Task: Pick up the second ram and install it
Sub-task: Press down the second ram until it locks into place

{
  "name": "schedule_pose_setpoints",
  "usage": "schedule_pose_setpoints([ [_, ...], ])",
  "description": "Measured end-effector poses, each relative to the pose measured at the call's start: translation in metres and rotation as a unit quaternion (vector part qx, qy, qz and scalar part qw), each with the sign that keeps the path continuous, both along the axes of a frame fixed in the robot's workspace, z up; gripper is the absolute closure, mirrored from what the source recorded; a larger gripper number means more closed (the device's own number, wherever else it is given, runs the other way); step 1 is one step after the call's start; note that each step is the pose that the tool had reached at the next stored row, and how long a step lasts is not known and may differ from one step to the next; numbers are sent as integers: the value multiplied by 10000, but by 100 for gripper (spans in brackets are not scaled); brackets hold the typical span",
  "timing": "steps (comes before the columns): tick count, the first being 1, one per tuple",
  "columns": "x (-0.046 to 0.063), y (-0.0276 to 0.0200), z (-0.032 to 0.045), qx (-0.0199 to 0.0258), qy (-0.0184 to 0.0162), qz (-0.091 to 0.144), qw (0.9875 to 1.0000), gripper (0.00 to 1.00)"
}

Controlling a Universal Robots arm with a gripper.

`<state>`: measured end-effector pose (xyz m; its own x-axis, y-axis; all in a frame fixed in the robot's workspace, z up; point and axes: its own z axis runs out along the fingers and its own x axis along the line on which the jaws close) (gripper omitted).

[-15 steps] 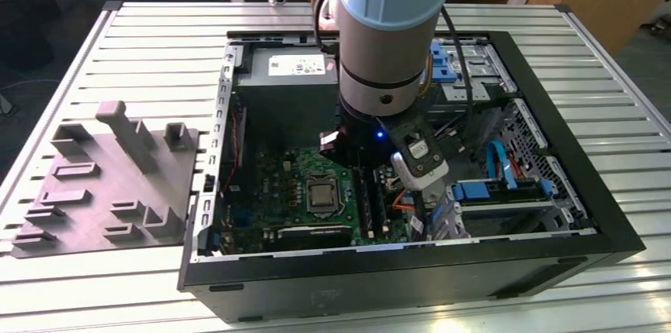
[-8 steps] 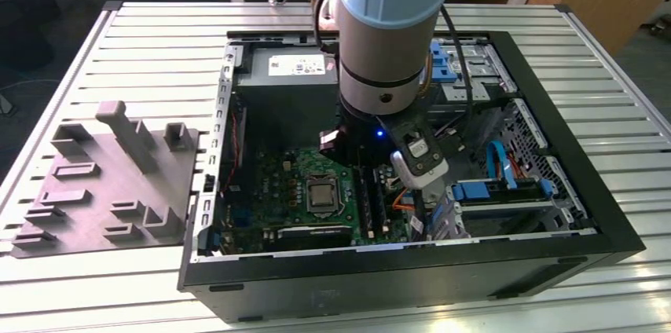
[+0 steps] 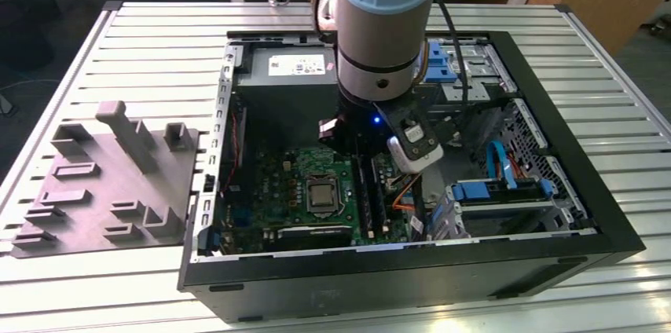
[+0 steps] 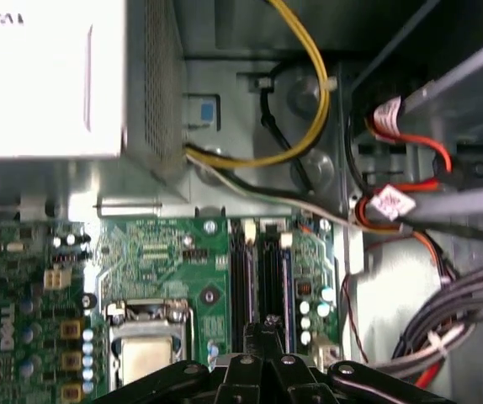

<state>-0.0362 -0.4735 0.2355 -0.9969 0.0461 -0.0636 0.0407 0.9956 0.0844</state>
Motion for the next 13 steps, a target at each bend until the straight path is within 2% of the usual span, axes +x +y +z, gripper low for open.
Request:
schedule_pose_setpoints([
  [2, 0, 46, 0, 0, 0, 0, 10000, 90],
  [9, 0, 150, 0, 1, 0, 0, 10000, 90],
  [13, 0, 160, -1, 1, 0, 1, 10000, 90],
])
